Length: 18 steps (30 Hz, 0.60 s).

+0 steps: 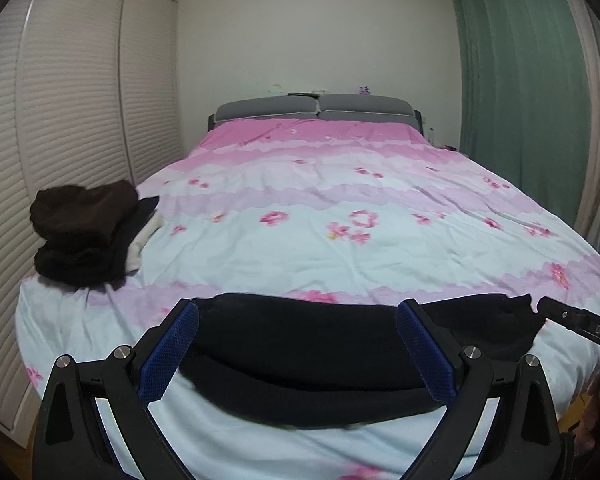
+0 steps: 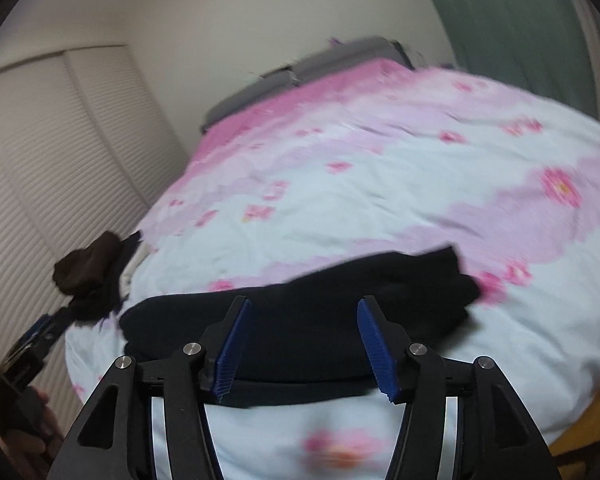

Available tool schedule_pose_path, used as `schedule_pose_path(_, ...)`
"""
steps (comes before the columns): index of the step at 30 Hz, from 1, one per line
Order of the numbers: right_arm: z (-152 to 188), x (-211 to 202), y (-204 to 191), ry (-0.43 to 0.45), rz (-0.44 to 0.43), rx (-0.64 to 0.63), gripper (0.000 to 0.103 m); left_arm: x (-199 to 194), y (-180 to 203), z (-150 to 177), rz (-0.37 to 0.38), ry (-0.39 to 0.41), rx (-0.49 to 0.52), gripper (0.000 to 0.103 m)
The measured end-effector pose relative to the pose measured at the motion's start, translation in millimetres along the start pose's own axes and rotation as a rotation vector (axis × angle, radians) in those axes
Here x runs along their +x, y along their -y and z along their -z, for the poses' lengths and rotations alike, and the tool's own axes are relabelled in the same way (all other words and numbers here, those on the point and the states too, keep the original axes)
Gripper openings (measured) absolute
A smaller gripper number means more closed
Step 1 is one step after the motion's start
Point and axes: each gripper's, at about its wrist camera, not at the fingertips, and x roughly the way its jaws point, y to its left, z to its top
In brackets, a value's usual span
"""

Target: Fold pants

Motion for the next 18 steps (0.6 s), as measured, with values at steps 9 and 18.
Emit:
schedule_pose_path(9,23.3,11.6,-123.5,0.132,-0.061,-0.250,0.059,52.0,-83.0,16.1,-0.005,-0.100,-0.096,0.093)
schedule_pose_path(18,34.3,52.3,-165.8,0.085,-0.087,-0.331,0.059,117.8,-116.3,31.0,0.065,-0.217,-0.208,0.070)
